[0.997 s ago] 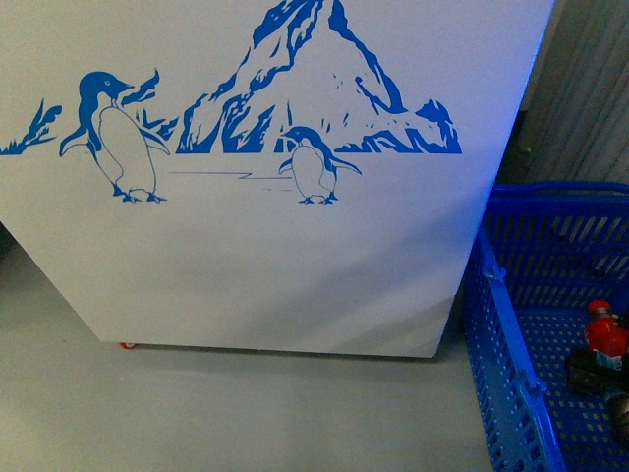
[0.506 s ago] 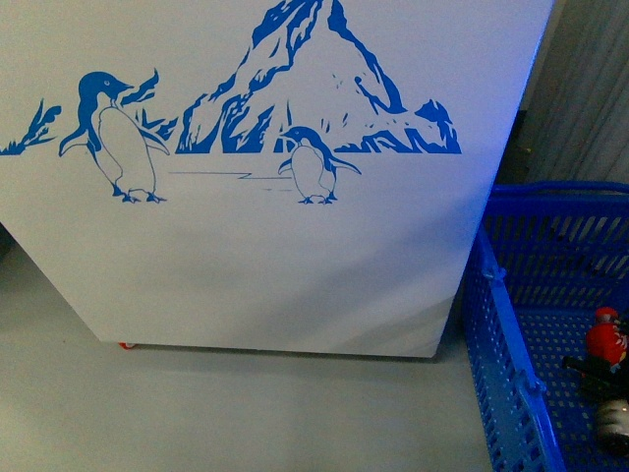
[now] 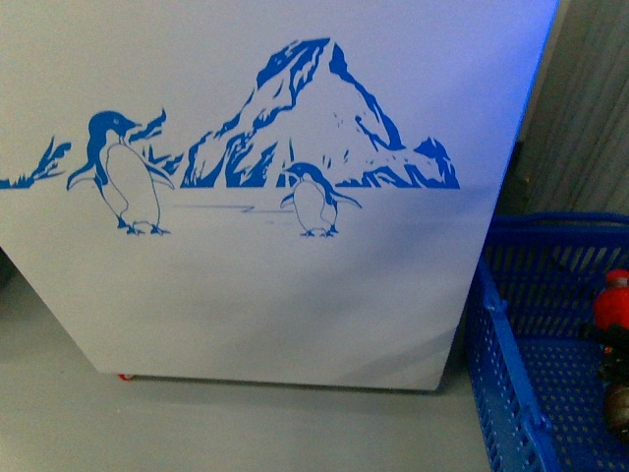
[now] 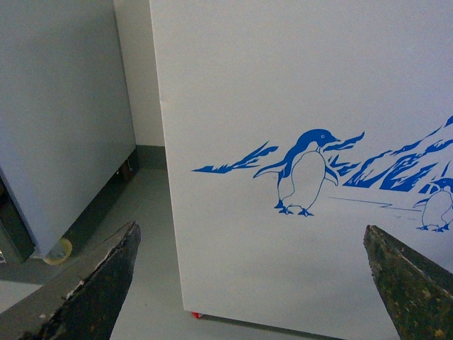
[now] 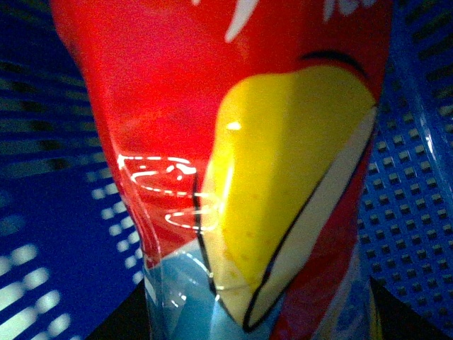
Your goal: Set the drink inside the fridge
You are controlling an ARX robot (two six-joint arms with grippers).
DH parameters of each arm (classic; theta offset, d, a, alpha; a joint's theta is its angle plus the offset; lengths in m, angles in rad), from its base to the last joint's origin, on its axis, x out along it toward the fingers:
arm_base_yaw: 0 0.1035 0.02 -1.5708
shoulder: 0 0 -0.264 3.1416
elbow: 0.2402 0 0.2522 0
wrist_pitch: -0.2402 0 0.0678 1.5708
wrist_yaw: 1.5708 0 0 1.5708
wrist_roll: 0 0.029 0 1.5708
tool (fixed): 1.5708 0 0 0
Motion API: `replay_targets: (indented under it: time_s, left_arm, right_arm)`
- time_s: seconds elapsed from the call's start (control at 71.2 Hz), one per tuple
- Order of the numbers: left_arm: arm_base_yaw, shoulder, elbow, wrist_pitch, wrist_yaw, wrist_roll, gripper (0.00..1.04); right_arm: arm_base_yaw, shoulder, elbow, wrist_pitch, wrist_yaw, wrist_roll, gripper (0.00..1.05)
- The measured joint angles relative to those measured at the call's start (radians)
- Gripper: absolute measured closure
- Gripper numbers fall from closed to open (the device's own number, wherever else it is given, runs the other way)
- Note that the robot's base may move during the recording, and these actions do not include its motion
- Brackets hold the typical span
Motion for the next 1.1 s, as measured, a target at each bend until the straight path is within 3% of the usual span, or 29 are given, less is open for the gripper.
replay_targets:
  time_s: [0.253, 0.534, 0.941, 1.096]
  left_arm:
    - [0.000, 0.000, 0.000, 0.000, 0.000, 0.000, 0.08]
    - [0.000, 0.000, 0.000, 0.000, 0.000, 0.000, 0.08]
    - [0.000, 0.000, 0.000, 0.000, 0.000, 0.000, 0.08]
    - [0.000, 0.000, 0.000, 0.000, 0.000, 0.000, 0.08]
  right_arm:
    - [0.029, -0.566, -0.220, -0.180, -0.111, -0.023, 0.63]
    - [0.046, -1.190, -0.245, -0.347, -0.164, -0.122, 0.63]
    - [0.072, -1.619, -0.246, -0.402, -0.126, -0.166, 0.63]
    - [0.147, -1.746, -0.246, -0.420, -0.024, -0.166, 0.63]
